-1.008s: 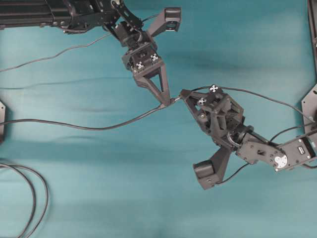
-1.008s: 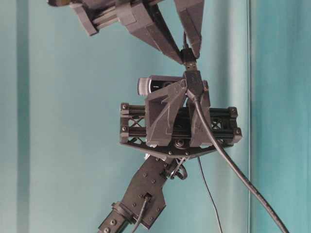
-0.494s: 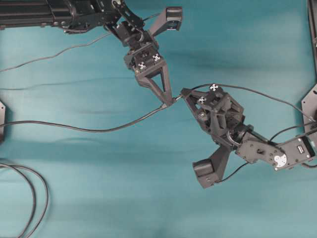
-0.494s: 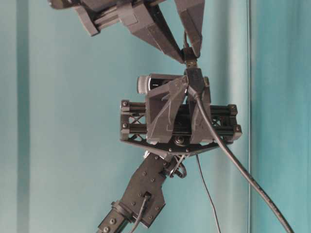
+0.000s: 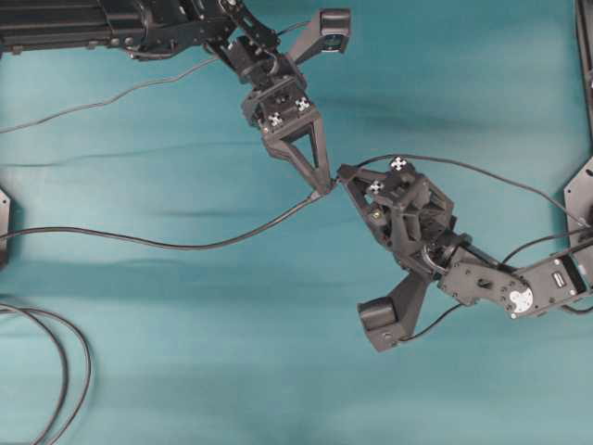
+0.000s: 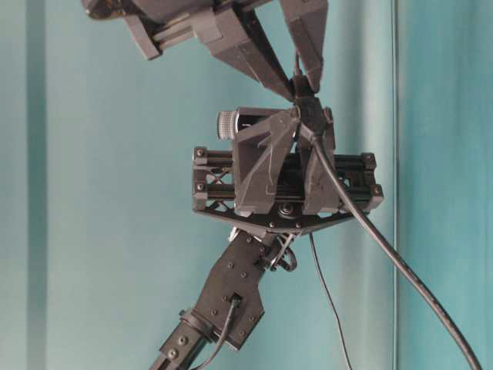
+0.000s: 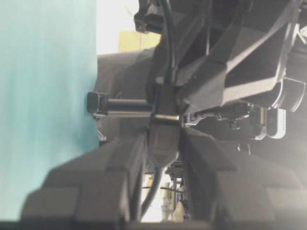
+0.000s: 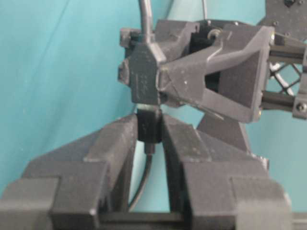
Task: Insert the USB using both arms.
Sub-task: 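Push the right gripper's plug into the left gripper's socket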
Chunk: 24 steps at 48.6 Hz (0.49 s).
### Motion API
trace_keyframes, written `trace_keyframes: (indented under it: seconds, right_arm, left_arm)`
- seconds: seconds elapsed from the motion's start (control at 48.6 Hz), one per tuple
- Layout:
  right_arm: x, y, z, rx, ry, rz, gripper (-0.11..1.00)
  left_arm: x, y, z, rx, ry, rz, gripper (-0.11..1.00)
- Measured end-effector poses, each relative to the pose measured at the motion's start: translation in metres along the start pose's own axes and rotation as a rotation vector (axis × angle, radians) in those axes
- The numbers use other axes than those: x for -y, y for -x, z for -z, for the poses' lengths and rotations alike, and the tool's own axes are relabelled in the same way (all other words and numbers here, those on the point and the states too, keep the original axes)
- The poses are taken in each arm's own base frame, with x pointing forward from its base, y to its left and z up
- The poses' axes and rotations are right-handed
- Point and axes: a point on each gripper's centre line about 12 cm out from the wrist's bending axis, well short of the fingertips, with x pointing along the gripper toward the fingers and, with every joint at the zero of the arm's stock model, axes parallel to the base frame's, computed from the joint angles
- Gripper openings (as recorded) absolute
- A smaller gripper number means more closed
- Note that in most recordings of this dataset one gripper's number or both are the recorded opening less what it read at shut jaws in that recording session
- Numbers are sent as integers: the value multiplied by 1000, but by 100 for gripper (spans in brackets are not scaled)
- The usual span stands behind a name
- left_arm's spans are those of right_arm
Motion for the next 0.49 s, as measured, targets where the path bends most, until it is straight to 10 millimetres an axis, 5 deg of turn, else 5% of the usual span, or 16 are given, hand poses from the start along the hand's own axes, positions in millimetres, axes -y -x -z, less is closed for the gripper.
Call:
trace_keyframes:
  seconds: [0.494]
  right_arm:
    - [-4,-3,0,-7,-13,-7,20]
  left_arm:
    - [-3,2,-1,3,5,-4,22]
